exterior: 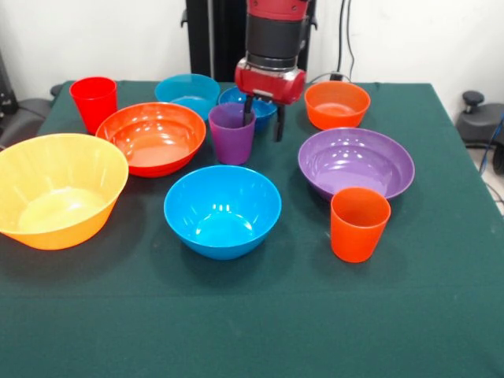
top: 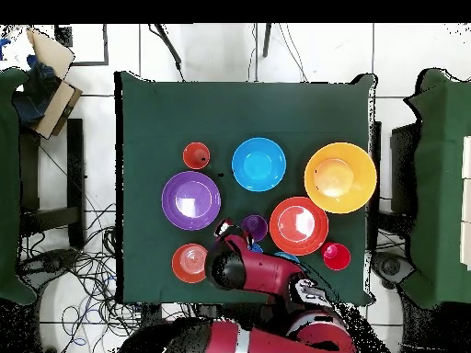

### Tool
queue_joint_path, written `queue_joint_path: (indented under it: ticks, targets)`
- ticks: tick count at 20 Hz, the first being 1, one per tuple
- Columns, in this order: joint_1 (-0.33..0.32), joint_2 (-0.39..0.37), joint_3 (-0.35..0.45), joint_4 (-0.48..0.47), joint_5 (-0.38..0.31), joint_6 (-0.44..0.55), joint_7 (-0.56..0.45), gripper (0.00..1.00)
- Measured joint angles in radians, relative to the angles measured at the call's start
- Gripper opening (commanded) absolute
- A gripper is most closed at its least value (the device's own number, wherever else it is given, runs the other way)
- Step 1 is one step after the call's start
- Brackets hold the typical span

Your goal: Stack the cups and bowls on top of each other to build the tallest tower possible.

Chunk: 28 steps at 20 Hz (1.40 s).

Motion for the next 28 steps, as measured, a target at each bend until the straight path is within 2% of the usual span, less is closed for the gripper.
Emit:
queue_joint_path:
  ticks: [4, 10, 18, 28]
  targets:
    - [0.023, -0.042, 0.0, 0.005, 0.006, 0.079, 0.0, 1.0]
    - [0.053, -0.075, -0.011, 0.005, 0.026, 0.14, 0.0, 1.0]
    - [0.126, -0.095, -0.052, 0.005, 0.069, 0.186, 0.0, 1.0]
    - [0.156, -0.103, -0.077, 0.005, 0.103, 0.186, 0.0, 1.0]
